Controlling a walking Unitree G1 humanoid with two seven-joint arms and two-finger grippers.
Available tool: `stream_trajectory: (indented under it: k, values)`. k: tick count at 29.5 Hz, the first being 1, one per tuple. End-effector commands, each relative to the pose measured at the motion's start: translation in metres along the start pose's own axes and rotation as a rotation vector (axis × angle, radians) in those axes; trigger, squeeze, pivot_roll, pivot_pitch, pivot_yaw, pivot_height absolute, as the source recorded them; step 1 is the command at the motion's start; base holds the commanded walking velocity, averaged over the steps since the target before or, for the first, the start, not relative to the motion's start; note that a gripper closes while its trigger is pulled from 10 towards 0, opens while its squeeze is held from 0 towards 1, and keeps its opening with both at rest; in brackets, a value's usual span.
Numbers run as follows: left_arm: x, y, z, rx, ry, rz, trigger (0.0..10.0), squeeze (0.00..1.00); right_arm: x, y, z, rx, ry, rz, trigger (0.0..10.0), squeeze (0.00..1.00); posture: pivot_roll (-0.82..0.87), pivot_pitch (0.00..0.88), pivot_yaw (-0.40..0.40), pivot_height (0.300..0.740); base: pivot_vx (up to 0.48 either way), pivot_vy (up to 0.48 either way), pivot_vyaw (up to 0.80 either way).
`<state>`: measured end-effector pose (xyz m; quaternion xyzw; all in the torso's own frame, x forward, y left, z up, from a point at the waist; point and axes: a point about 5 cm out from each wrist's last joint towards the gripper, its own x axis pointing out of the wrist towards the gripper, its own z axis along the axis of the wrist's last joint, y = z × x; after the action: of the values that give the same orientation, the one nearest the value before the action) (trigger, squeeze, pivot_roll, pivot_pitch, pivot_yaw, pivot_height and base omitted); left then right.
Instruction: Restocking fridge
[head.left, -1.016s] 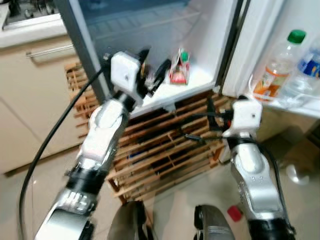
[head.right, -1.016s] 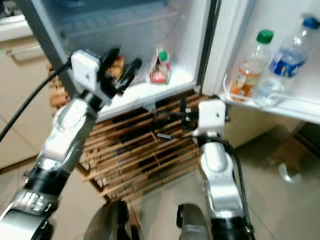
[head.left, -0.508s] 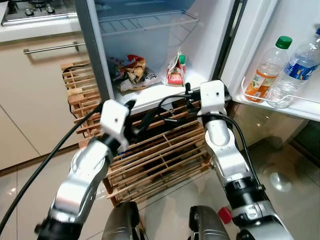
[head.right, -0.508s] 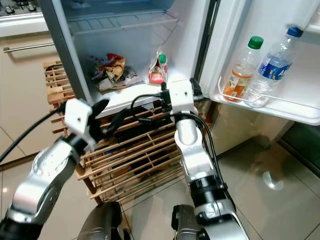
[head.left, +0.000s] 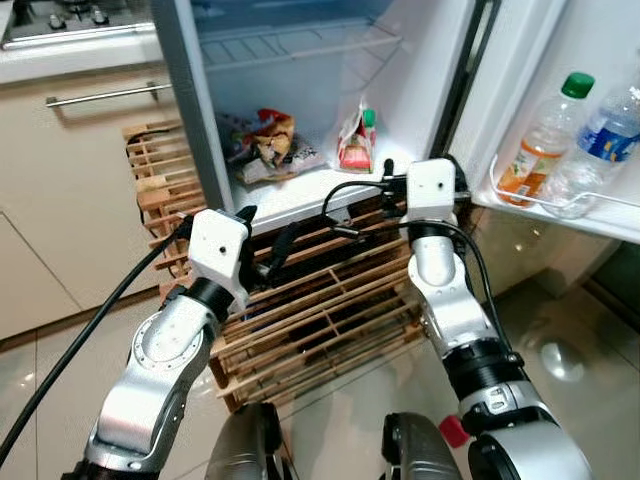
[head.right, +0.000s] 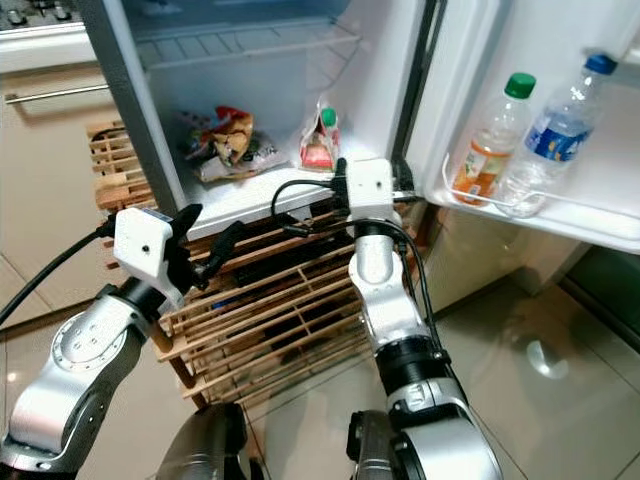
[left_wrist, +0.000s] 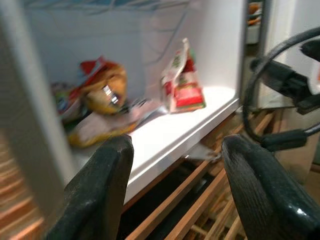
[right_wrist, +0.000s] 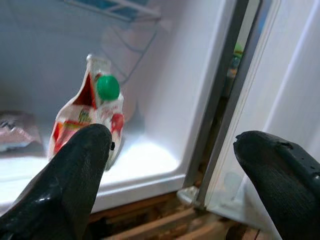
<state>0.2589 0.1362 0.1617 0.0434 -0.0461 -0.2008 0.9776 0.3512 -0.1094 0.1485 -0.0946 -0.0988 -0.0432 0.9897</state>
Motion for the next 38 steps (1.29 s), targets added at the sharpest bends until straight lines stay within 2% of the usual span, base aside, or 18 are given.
stream_trajectory:
  k: [1, 2, 3, 5, 8, 10, 18, 26, 31, 33, 38]
  values:
    - [0.0, -0.005, 0.005, -0.025, -0.026, -0.022, 10.0, 0.0, -0.004, 0.001, 0.0, 0.01, -0.012, -0.001, 10.0, 0.35, -0.03, 0.0, 0.03, 0.638, 0.24, 0.0, 0.0]
    - [0.003, -0.011, 0.009, -0.008, -0.051, -0.052, 10.0, 0.0, -0.006, 0.002, -0.003, -0.002, -0.013, 0.01, 10.0, 0.35, -0.04, 0.0, 0.033, 0.638, 0.48, 0.0, 0.0]
    - [0.008, -0.025, 0.017, 0.017, -0.093, -0.123, 10.0, 0.0, -0.007, 0.003, -0.007, -0.015, -0.006, 0.013, 10.0, 0.35, -0.05, 0.0, 0.033, 0.638, 0.48, 0.0, 0.0]
    - [0.011, -0.042, 0.027, 0.039, -0.138, -0.216, 10.0, 0.0, -0.003, -0.001, -0.008, -0.017, 0.007, -0.007, 10.0, 0.35, -0.05, 0.0, 0.031, 0.638, 0.48, 0.0, 0.0]
    - [0.011, -0.046, 0.03, 0.016, -0.147, -0.232, 10.0, 0.0, 0.002, -0.004, -0.005, -0.022, 0.0, -0.021, 10.0, 0.35, -0.06, 0.0, 0.032, 0.638, 0.48, 0.0, 0.0]
    - [0.013, -0.046, 0.032, -0.004, -0.149, -0.23, 10.0, 0.0, 0.006, -0.007, -0.003, -0.027, -0.007, -0.033, 10.0, 0.35, -0.05, 0.0, 0.028, 0.638, 0.48, 0.0, 0.0]
    - [0.015, -0.042, 0.039, 0.014, -0.187, -0.187, 10.0, 0.0, 0.015, -0.007, 0.001, -0.038, -0.013, -0.025, 10.0, 0.35, -0.04, 0.0, 0.017, 0.638, 0.48, 0.0, 0.0]
    - [0.016, -0.033, 0.035, 0.02, -0.158, -0.106, 10.0, 0.0, 0.024, 0.001, 0.005, -0.04, -0.005, 0.021, 10.0, 0.35, -0.03, 0.0, 0.013, 0.638, 0.0, 0.0, 0.0]
    - [0.006, -0.024, 0.03, 0.044, -0.117, -0.086, 10.0, 0.0, 0.029, 0.003, 0.004, -0.046, 0.022, 0.012, 10.0, 0.35, 0.02, 0.0, 0.02, 0.638, 0.0, 0.0, 0.0]
    - [-0.002, -0.017, 0.03, 0.063, -0.093, -0.066, 10.0, 0.0, 0.03, 0.007, 0.0, -0.054, 0.068, 0.003, 10.0, 0.35, 0.05, 0.0, 0.022, 0.638, 0.0, 0.0, 0.0]
    - [-0.009, -0.013, 0.031, 0.074, -0.077, -0.053, 10.0, 0.0, 0.032, 0.012, -0.002, -0.068, 0.108, -0.004, 10.0, 0.35, 0.09, 0.019, 0.028, 0.638, 0.0, 0.0, 0.0]
